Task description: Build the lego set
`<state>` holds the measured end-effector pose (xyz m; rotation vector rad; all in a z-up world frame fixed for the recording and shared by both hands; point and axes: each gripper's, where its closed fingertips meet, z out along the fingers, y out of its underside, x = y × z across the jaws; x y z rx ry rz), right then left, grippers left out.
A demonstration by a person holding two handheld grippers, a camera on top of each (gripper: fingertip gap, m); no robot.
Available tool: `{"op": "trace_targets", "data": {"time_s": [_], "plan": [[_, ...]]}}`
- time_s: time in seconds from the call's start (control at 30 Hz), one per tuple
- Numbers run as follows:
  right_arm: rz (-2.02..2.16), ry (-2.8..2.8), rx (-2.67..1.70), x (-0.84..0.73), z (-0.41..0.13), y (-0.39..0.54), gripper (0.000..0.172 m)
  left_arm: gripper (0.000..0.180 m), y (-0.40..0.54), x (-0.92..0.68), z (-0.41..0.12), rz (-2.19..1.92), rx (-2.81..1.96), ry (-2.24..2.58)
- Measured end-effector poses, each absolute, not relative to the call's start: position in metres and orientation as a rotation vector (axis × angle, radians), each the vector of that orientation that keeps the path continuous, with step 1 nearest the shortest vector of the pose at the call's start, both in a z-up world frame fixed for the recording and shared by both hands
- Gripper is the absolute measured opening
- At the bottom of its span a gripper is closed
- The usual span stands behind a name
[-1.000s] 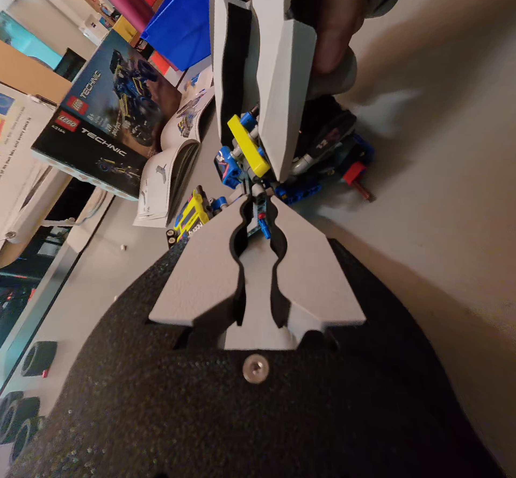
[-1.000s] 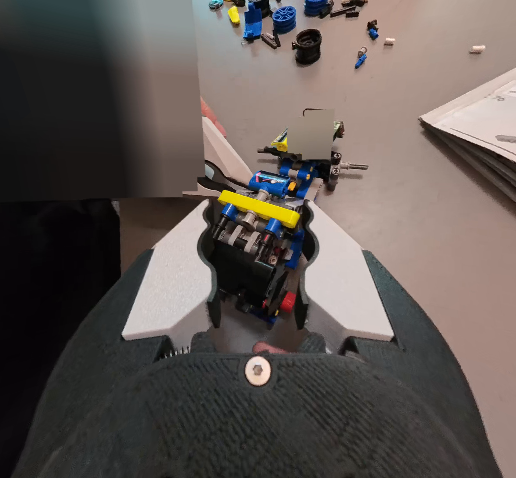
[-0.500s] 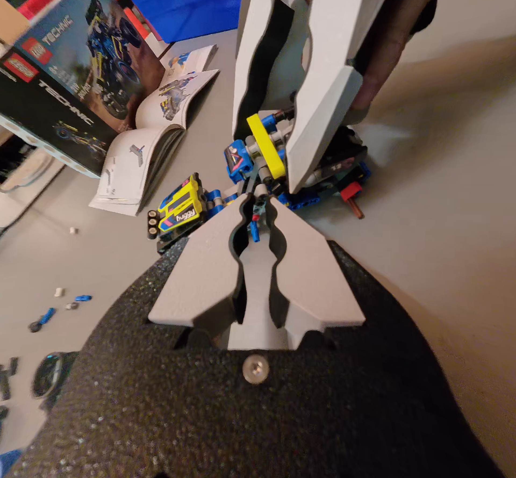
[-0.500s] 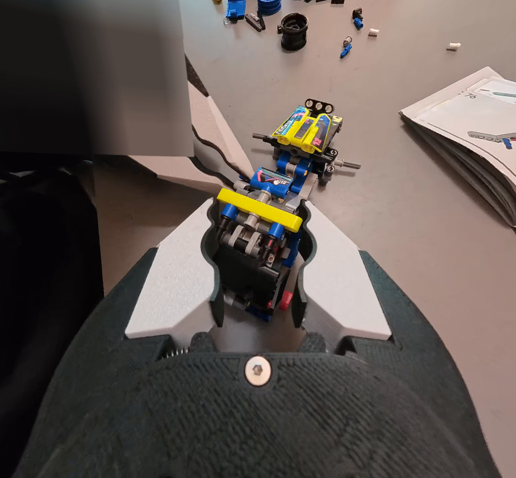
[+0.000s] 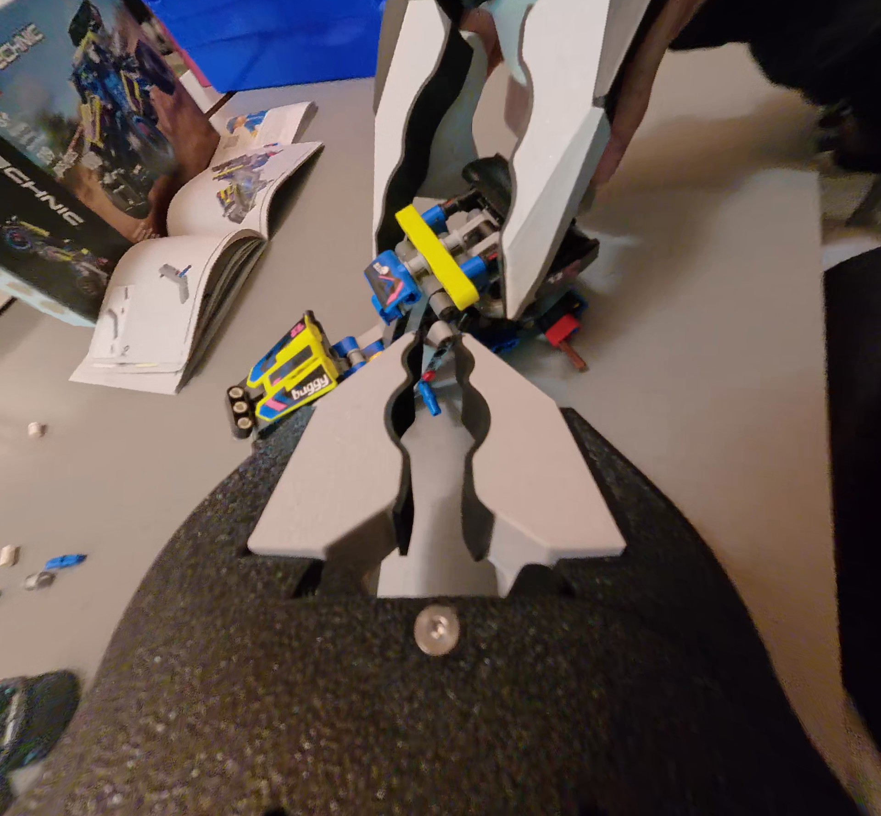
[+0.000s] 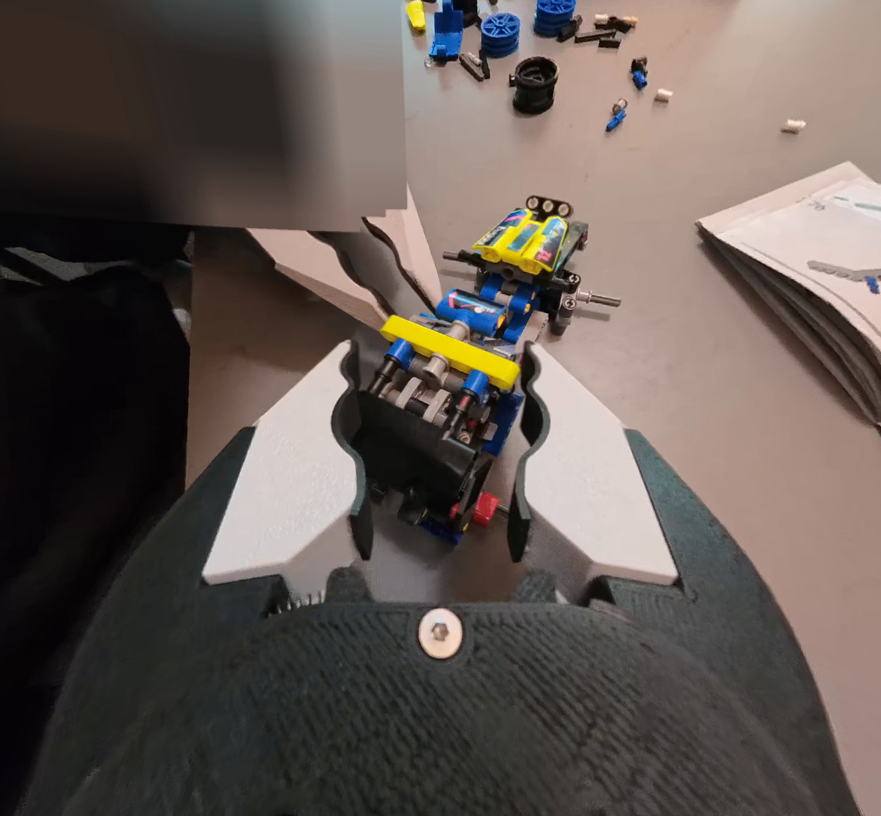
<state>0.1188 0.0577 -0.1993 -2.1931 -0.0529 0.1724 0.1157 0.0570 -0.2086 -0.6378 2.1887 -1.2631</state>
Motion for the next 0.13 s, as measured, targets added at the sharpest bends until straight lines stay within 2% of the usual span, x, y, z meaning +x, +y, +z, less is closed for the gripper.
{"op": "trace_targets", "data": {"time_s": [0.03,0.13], "plan": [[0.165,-0.057,-2.185,0.1179,-0.1961,0.0571,0.072,0.01,0.0572,0.1152,-0.2059,-1.305,-0.643,2.189],[0.143,-0.019,-2.191,0.1184,-0.1932,0.0557,0.074,0.009,0.0565,0.1123,-0.2058,-1.37,-0.655,2.237]]}}
